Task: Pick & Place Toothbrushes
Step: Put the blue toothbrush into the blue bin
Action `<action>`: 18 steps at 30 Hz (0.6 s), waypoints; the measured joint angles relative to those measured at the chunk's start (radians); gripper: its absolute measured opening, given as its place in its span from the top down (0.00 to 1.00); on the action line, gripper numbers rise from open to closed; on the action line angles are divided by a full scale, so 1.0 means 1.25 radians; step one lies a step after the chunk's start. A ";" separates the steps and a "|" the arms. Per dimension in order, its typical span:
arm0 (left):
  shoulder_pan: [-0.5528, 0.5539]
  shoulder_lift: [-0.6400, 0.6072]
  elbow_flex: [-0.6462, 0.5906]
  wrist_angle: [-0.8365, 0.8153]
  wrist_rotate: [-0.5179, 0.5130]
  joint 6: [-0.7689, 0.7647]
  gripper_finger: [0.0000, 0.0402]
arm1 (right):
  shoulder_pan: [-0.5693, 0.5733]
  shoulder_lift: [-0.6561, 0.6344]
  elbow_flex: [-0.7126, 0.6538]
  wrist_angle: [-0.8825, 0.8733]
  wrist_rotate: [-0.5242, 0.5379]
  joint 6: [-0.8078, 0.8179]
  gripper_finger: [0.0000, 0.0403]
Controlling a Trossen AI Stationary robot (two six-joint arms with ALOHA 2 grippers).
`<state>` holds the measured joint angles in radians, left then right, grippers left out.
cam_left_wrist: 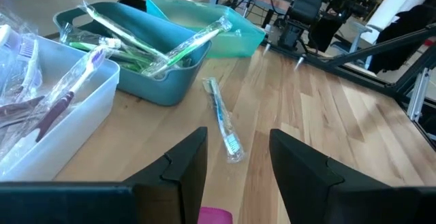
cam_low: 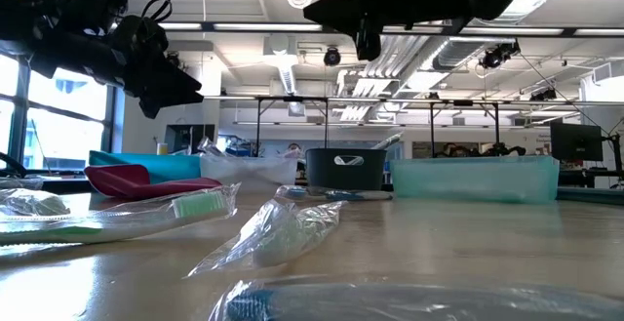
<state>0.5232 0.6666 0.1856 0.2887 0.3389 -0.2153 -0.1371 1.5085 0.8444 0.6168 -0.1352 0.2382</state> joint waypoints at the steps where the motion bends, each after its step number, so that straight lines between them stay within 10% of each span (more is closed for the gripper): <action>1: 0.000 0.000 0.000 0.000 0.000 0.000 0.61 | 0.000 0.000 0.000 -0.005 0.001 0.000 0.99; 18: 0.000 0.000 0.000 0.000 -0.002 0.000 0.61 | 0.000 0.000 0.000 -0.008 -0.020 -0.001 0.99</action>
<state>0.5232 0.6667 0.1856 0.2884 0.3363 -0.2153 -0.1375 1.5087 0.8444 0.6063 -0.1606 0.2364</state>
